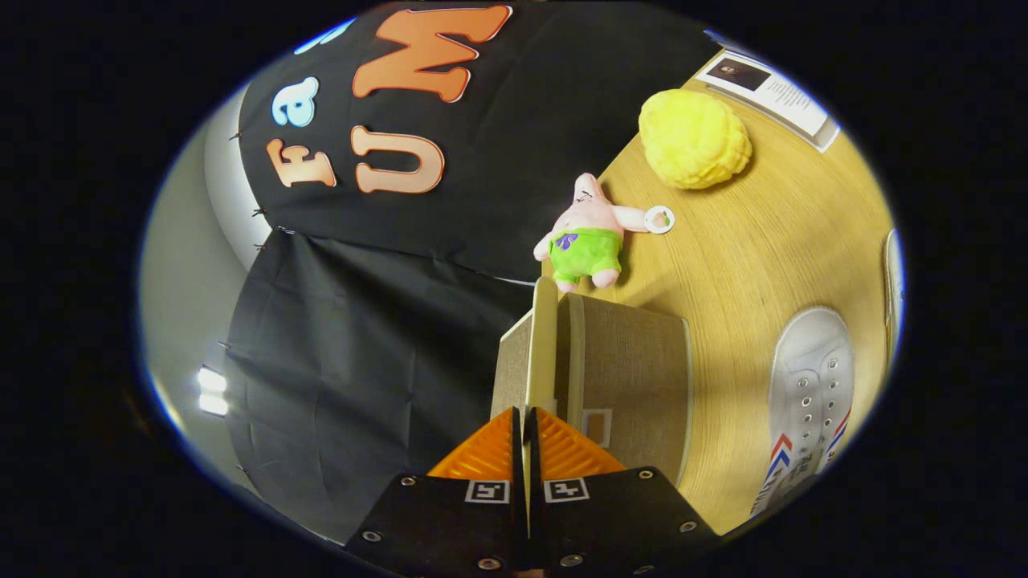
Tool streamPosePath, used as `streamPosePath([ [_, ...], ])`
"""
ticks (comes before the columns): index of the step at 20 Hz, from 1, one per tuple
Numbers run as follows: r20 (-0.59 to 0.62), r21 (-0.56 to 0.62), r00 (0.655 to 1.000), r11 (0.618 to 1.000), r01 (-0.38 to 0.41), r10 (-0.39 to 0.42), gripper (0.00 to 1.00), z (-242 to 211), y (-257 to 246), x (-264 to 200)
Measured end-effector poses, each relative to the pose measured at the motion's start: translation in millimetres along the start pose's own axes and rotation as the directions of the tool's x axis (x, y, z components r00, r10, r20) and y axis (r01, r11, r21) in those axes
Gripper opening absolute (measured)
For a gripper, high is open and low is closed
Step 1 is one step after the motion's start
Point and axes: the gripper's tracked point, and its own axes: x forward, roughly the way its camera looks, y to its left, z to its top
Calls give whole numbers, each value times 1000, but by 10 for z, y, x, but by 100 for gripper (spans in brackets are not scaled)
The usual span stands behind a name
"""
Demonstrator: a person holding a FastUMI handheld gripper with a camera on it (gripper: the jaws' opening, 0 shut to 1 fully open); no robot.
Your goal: Open the storage box then place both shoes into the box .Put the left shoe in first, then the right shoe, with the right side of both shoes facing outward in a uniform manner.
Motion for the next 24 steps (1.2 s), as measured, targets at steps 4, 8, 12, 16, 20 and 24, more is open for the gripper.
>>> streamPosePath([
  [4,-16,-8,1000,1000,25,-25,1,-16,-7,1],
  [8,-37,-68,988,987,149,-151,1,-37,-299,20],
  [12,-50,-74,989,988,132,-136,7,-82,-240,99],
  [16,-96,-109,986,986,125,-136,20,-253,-229,200],
  [20,-102,-57,990,994,92,-98,2,-248,-54,201],
  [24,-81,-48,997,999,-8,4,2,-144,452,103],
])
